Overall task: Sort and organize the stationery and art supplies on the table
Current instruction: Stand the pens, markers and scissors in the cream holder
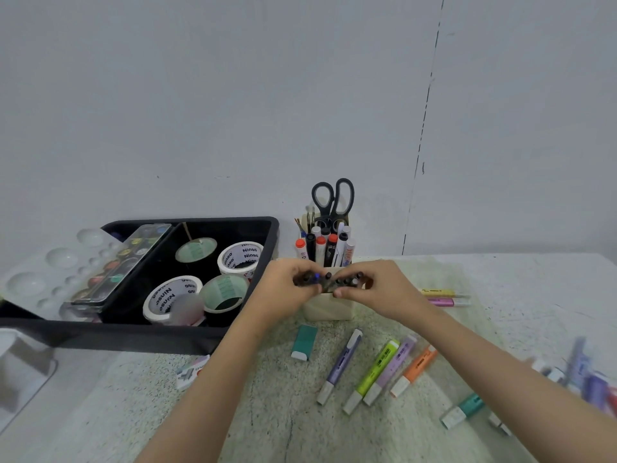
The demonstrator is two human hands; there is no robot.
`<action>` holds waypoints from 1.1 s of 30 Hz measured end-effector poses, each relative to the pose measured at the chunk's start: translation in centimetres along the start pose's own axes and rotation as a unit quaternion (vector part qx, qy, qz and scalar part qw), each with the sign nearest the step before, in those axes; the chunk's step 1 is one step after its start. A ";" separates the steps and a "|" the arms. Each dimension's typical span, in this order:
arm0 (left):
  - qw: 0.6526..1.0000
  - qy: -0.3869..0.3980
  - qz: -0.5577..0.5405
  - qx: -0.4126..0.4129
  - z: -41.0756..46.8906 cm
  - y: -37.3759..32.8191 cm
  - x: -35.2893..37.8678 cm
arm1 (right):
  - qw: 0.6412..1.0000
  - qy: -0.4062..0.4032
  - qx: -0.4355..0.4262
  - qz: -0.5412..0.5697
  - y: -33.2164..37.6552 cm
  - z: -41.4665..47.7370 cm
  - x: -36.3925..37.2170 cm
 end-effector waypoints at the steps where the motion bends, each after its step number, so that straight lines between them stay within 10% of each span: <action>1: 1.000 -0.002 0.004 0.000 0.1 0.2 -0.1 | 1.000 -0.002 -0.007 -0.018 0.2 0.1 -0.1; 33: 0.999 0.001 -0.032 0.020 -0.9 -0.3 0.1 | 0.996 0.030 -0.030 -0.080 0.2 -0.6 -0.7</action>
Point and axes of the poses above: each hand's wrist, its own z-axis towards the middle knuckle, its own x-axis out of the palm, y = z × x, the point moved 9 cm from there along z, towards the middle knuckle, and after that the axes turned 9 degrees about -x, right-handed, at the moved point
